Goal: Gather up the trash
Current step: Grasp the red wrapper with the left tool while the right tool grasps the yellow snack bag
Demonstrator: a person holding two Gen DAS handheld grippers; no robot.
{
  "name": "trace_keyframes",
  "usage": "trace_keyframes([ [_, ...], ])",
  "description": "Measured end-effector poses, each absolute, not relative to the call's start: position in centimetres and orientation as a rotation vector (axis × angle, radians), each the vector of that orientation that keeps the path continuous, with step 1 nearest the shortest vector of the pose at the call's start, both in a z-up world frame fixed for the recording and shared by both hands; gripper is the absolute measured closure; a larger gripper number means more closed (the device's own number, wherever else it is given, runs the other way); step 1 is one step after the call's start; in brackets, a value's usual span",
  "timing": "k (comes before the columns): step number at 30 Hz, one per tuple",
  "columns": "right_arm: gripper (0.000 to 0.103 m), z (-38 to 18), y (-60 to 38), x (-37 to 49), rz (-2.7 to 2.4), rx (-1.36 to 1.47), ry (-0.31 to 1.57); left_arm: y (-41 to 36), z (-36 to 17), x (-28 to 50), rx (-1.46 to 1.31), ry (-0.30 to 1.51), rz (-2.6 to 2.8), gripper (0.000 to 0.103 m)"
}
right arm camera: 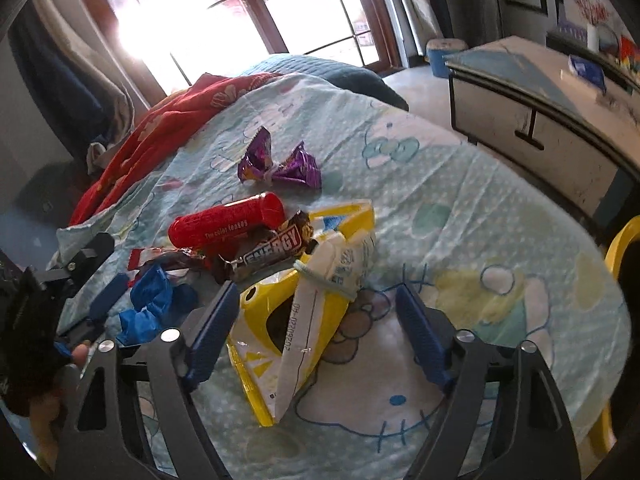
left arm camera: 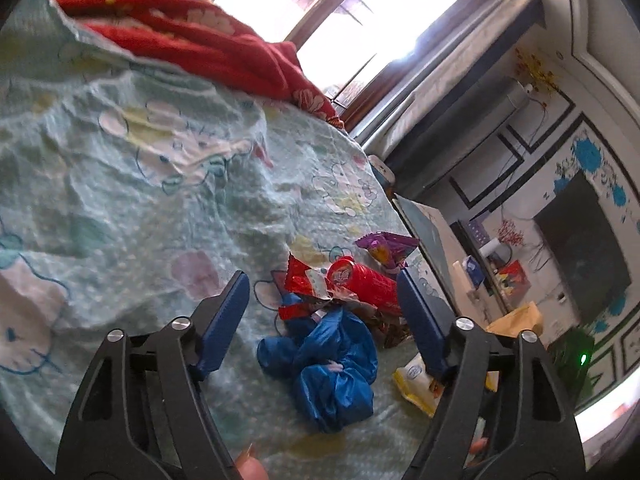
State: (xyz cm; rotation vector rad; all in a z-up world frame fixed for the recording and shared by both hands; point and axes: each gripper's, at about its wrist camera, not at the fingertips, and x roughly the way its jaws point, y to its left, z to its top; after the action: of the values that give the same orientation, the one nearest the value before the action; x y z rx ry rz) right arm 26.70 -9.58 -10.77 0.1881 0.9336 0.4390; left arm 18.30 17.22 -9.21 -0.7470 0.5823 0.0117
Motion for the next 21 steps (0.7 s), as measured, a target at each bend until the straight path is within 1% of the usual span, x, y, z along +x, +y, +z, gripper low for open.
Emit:
trace_keyframes([
  [3,0.034,-10.8,-9.9,26.3,0.443,0.211,0.915,17.5,-9.9,18.6,-0.789,0.586,-0.001,0.045],
  [5,0.04,-10.8,-10.1,26.1,0.451,0.238,0.914,17.5,-10.1,18.7,-0.797,0.587,-0.013,0.048],
  [6,0.043,-10.8,-10.0,25.9,0.459,0.236,0.911,17.5,-10.2,18.7,-0.799,0.589,-0.017,0.053],
  [7,0.049,-10.8,-10.0,25.7,0.469,0.234,0.906,17.5,-10.3,18.7,-0.803,0.591,-0.022,0.056],
  [8,0.055,-10.8,-10.0,25.5,0.481,0.234,0.904,17.5,-10.4,18.7,-0.808,0.593,-0.027,0.064],
  [10,0.059,-10.9,-9.9,25.0,0.504,0.228,0.906,17.4,-10.6,18.8,-0.815,0.601,-0.036,0.079],
  [12,0.06,-10.8,-9.7,24.3,0.511,0.201,0.895,17.4,-10.8,18.8,-0.821,0.608,-0.038,0.088],
  [14,0.061,-10.8,-9.8,23.8,0.514,0.194,0.896,17.3,-10.8,18.5,-0.825,0.606,-0.043,0.092],
  [15,0.061,-10.8,-9.9,23.6,0.514,0.196,0.898,17.2,-10.8,18.4,-0.823,0.604,-0.044,0.097],
  [21,0.061,-10.7,-10.3,22.3,0.524,0.171,0.9,16.6,-10.4,17.0,-0.793,0.612,-0.06,0.099],
])
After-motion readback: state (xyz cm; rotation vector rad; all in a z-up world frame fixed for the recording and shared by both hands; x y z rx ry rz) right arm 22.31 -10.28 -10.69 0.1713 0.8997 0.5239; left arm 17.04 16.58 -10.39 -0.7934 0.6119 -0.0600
